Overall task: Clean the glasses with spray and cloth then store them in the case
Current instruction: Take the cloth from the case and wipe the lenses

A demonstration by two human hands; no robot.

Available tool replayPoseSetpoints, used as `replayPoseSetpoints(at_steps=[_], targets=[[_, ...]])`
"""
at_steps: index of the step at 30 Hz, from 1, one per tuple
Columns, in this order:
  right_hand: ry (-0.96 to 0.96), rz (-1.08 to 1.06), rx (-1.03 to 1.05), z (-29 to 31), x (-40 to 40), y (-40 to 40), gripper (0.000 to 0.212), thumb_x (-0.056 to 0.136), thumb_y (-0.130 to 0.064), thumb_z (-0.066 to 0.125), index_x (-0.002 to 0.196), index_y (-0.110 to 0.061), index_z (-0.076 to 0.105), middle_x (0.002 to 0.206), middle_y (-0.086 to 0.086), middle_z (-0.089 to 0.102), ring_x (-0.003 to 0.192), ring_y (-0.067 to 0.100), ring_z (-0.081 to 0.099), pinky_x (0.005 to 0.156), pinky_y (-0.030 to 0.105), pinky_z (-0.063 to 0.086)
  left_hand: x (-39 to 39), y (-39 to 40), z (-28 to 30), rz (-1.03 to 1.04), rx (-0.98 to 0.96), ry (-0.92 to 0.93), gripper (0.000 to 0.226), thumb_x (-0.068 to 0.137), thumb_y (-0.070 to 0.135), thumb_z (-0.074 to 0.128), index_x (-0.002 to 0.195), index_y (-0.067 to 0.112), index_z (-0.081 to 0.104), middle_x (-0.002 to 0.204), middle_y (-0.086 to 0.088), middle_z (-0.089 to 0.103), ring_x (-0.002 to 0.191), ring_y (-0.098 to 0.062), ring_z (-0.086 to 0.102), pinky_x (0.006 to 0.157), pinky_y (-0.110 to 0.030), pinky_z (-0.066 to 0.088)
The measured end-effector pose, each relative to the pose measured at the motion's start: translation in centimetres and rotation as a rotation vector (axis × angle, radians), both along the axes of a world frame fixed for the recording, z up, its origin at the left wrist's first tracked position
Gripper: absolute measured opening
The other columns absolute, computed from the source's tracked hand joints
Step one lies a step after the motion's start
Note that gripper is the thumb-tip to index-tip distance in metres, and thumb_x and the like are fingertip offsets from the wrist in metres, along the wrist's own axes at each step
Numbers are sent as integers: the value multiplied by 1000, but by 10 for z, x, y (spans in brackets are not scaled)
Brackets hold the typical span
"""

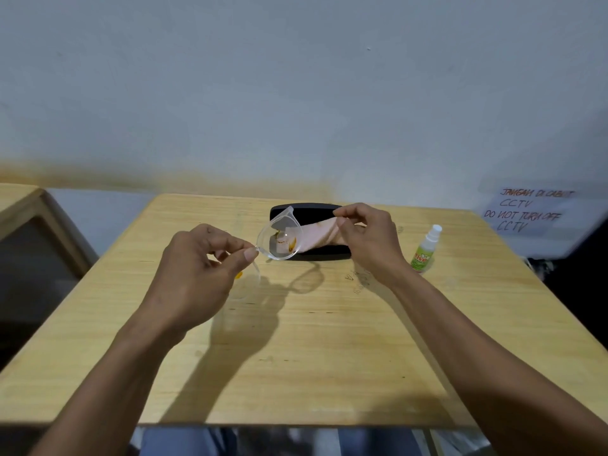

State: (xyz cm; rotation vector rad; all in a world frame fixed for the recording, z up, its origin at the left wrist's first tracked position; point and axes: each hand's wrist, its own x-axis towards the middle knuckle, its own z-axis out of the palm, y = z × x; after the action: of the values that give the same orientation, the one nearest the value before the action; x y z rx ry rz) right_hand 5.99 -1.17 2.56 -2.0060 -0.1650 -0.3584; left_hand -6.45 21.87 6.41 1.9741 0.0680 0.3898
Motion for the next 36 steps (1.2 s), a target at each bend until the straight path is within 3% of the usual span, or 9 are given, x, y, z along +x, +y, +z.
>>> replayPoseSetpoints(at_steps=[3,7,10,14,19,22,27,32,36], targets=[[21,61,80,18,-2,2,19,94,-10,62,93,-25,73,86,-13,66,88,6,63,85,35,56,2,-3,1,8,24,19,15,82,24,76,69,29,76,92,-4,63,81,-36,62,73,-43,52],[76,154,116,39,-6,2,26,96,-10,59,89,-30,73,89,-5,65,86,16,61,94,48,54,4,-8,2,22,58,33,11,83,26,76,73,29,77,86,1,58,74,-29,58,71,-40,50],[58,194,96,53,-10,0,26,96,-9,57,91,-28,73,87,-7,63,85,15,58,89,44,54,5,-13,3,26,74,33,12,84,25,75,73,29,76,85,2,57,71,-21,54,68,-34,45],[46,261,75,69,-20,-1,27,98,-6,54,93,-24,74,66,-22,60,69,5,51,76,33,46,4,-21,5,30,87,37,11,84,24,75,74,28,76,84,4,57,70,-15,53,68,-31,43],[98,374,8,86,-39,4,27,101,-9,50,101,-22,74,78,-6,57,65,7,54,75,31,48,3,-31,7,42,133,54,11,85,24,74,75,24,75,84,5,57,72,-14,52,66,-28,39],[89,408,-6,91,-47,8,28,102,-10,48,103,-22,73,88,4,61,75,18,60,76,34,49,2,-36,9,57,148,62,13,85,24,73,73,23,74,86,3,59,77,-16,56,66,-29,39],[115,425,51,92,-53,9,27,101,-11,49,100,-23,74,83,2,55,78,19,56,78,44,53,-1,-43,15,89,122,75,17,85,23,74,68,23,73,77,6,60,76,-15,58,62,-29,43],[201,509,155,86,-62,10,20,101,-8,53,108,-16,70,100,20,70,81,30,71,67,34,58,-2,-46,20,85,67,100,18,86,21,73,68,22,73,72,6,61,74,-13,59,66,-32,48],[60,480,52,74,-62,8,20,95,-4,61,106,-17,72,95,-2,71,82,29,72,70,44,64,-4,-47,21,75,53,98,20,84,21,75,65,24,72,70,5,61,76,-20,61,71,-37,52]])
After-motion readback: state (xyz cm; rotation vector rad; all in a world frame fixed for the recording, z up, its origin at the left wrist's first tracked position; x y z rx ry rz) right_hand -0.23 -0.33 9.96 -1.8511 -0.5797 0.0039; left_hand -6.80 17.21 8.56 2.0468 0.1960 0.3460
